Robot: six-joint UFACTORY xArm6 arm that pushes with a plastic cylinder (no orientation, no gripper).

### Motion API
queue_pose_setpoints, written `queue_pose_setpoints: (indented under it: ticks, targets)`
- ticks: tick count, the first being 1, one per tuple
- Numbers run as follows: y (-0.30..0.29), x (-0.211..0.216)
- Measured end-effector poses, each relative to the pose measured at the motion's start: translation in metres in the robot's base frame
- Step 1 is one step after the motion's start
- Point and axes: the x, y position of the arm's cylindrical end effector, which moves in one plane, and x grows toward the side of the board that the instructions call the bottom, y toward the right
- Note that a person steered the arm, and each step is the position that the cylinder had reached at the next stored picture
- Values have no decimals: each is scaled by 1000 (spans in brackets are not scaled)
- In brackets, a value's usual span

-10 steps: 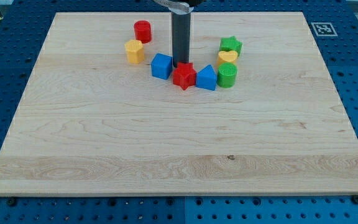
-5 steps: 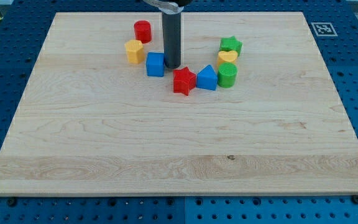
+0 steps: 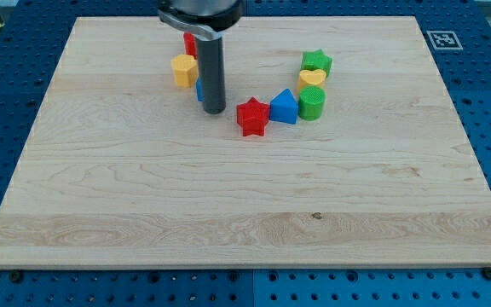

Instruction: Push the blue cube into the yellow hexagon

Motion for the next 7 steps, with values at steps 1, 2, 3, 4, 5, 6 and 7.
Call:
queue_pose_setpoints:
  ticks: [1, 2, 3, 4, 5, 6, 7]
  targets:
    - [6, -10]
    - [26, -10]
    - [43, -28]
    - [41, -53]
    - [40, -68]
    - [14, -57]
    - [6, -57]
